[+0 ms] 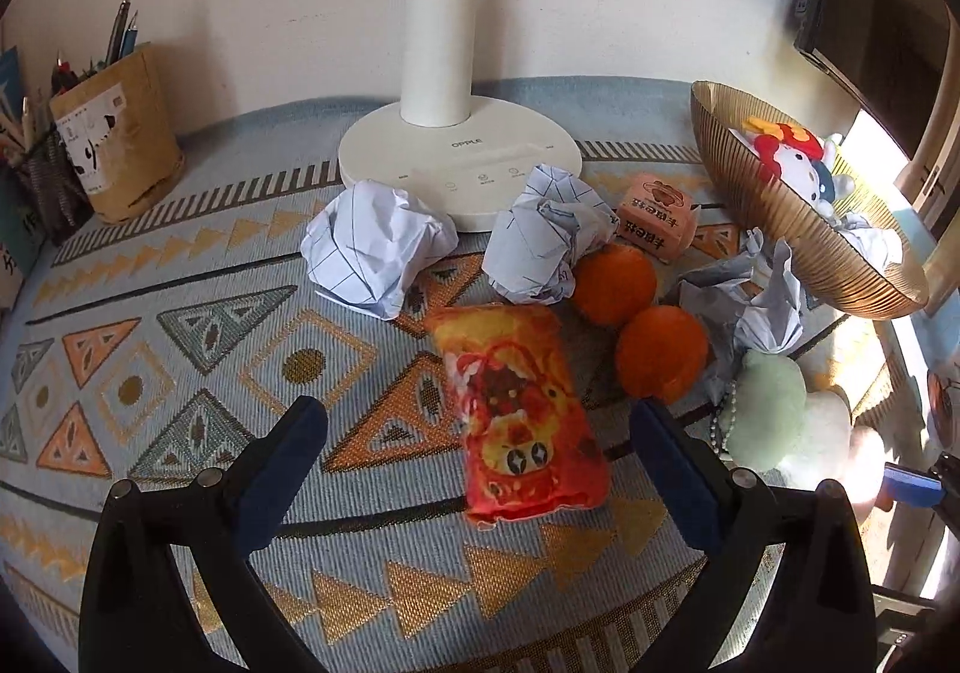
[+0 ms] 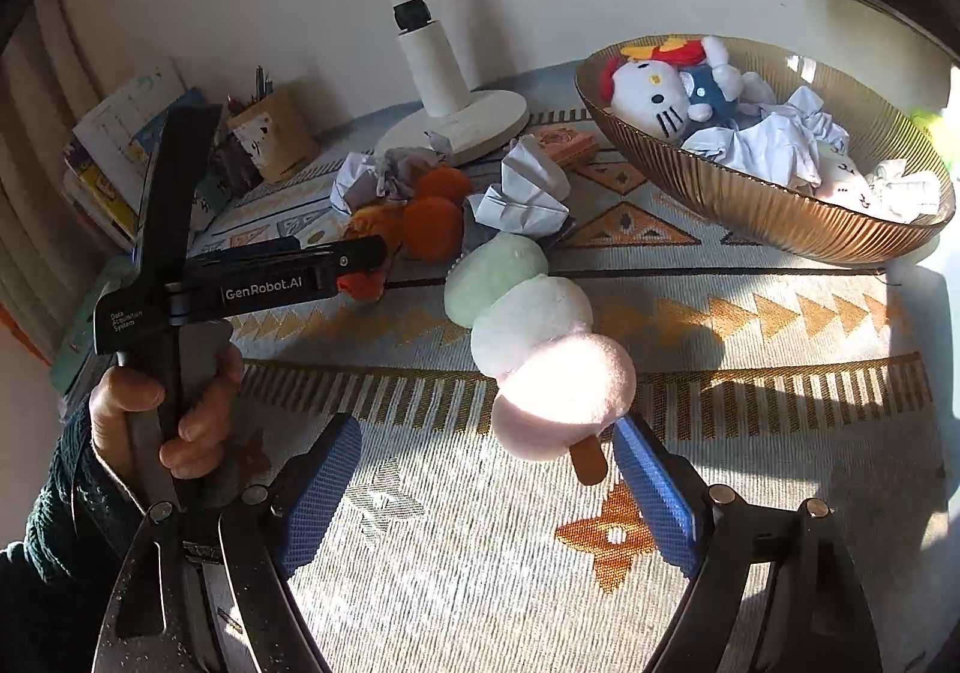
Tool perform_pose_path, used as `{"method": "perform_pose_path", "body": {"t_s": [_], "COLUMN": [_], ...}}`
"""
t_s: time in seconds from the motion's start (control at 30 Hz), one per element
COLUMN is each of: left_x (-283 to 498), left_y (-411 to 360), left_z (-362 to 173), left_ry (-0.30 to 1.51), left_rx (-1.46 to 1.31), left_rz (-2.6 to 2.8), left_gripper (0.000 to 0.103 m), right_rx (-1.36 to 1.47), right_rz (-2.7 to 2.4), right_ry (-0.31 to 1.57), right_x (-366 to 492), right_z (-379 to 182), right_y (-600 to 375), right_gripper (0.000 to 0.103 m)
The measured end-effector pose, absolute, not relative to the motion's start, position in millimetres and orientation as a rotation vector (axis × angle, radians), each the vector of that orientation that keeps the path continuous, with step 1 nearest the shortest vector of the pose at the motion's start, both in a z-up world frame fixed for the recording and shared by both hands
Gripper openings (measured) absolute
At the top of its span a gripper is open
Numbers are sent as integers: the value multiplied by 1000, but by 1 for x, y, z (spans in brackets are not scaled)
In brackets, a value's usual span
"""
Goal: Organize objects
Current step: 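Grasp the red snack bag with the left gripper while the right grasps the pastel plush stack, then carry snack bag and plush stack into the amber bowl and open both grippers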
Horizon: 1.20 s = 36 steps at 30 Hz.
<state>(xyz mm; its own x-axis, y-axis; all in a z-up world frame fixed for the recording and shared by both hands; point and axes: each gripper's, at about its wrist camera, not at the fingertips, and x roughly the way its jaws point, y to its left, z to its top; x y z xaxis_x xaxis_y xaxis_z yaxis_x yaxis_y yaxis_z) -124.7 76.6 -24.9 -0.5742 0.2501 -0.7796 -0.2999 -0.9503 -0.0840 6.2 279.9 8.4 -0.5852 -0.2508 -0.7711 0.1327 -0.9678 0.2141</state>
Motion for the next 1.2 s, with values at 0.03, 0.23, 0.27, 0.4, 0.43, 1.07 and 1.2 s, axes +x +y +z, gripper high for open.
{"method": "perform_pose_path", "body": {"t_s": [0.03, 0.23, 0.27, 0.4, 0.43, 1.07, 1.2], "left_x": [-124, -122, -123, -125, -126, 3, 2], "left_y": [76, 78, 79, 79, 80, 39, 28], "left_z": [-25, -26, -26, -29, -31, 2, -6], "left_ry": [76, 97, 103, 111, 113, -14, -57], "left_rx": [-1243, -1223, -1220, -1233, -1247, -1132, -1179], "left_rz": [2540, 2554, 2554, 2555, 2545, 2454, 2437], "left_gripper": [101, 100, 100, 82, 71, 13, 37], "right_rx": [1325, 1336, 1319, 1382, 1388, 1218, 1316], "right_rz": [-2656, -2718, -2708, -2714, -2709, -2700, -2709], "right_ry": [-155, -62, -47, 42, 45, -67, -114], "right_x": [10, -5, -12, -41, -44, 35, 39], "right_z": [9, 9, 7, -11, -14, 33, 13], "right_y": [282, 286, 281, 268, 268, 242, 247], "right_gripper": [85, 85, 85, 85, 84, 55, 55]}}
